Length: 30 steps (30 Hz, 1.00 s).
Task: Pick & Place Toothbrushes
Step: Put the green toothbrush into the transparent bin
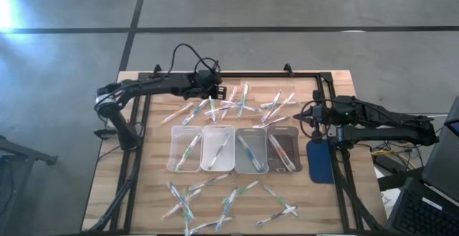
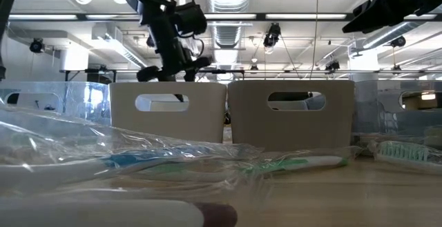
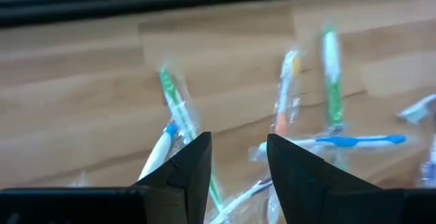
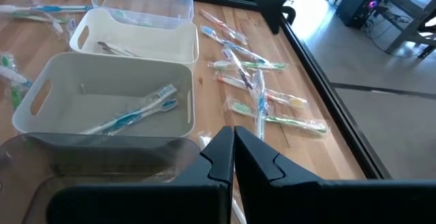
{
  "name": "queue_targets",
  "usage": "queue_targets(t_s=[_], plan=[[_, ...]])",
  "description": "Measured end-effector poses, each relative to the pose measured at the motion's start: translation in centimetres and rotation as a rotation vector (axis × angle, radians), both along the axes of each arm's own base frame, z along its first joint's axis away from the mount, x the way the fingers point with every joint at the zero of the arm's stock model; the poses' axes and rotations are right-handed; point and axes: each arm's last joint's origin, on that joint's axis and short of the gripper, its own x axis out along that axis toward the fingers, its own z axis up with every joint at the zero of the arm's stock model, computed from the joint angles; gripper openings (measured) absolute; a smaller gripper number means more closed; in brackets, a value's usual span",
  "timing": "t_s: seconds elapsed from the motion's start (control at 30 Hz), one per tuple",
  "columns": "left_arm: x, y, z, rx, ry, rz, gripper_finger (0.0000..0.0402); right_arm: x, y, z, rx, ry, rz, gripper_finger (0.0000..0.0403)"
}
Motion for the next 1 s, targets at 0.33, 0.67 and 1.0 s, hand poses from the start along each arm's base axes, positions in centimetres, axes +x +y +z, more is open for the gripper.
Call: queue_targets(t_s=[0.33, 0.67, 1.0], plan=[[1.4, -0.6, -3.6, -0.085, 0.073, 0.045, 0.0147, 0.0, 0.0, 0.0, 0.0, 0.002, 0.001, 0.0008], [2.1, -0.7, -5.6, -0.126, 0.118, 0.051, 0.0147, 0.0, 0.0, 0.0, 0.0, 0.001, 0.001, 0.0008], [2.4, -0.4, -7.5, -0.143, 0.163, 0.06, 0.0147, 0.0, 0.0, 0.0, 0.0, 0.002, 0.0, 0.0008]])
